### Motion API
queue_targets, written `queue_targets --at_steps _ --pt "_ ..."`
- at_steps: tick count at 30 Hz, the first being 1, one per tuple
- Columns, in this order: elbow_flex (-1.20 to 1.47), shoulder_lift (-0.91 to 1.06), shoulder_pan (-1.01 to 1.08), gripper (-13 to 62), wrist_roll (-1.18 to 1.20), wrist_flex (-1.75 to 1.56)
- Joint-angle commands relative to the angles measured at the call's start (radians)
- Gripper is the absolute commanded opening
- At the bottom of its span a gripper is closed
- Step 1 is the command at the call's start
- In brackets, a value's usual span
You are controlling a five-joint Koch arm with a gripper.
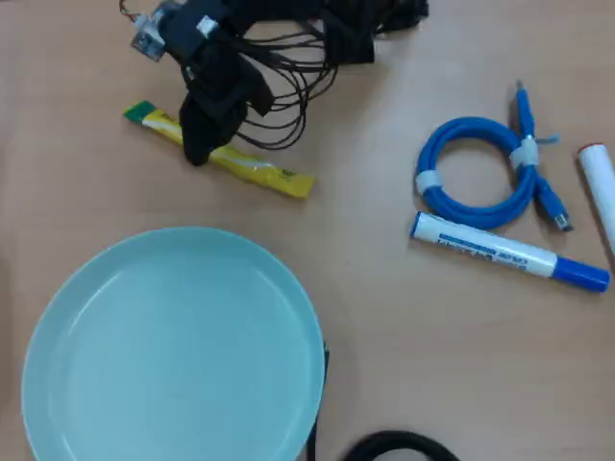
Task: Pick up the yellow coffee stick, then put it in the green bowl
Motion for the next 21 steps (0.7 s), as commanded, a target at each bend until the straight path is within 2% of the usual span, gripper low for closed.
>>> queue_targets --at_steps 1,8,21 --pt "-0.018 -0.015 0.011 57.6 -0.005 0.002" --pt "-0.015 -0.117 0.017 57.6 -0.006 -0.034" --pt "0.092 -0.121 0.031 57.6 -0.018 -0.204"
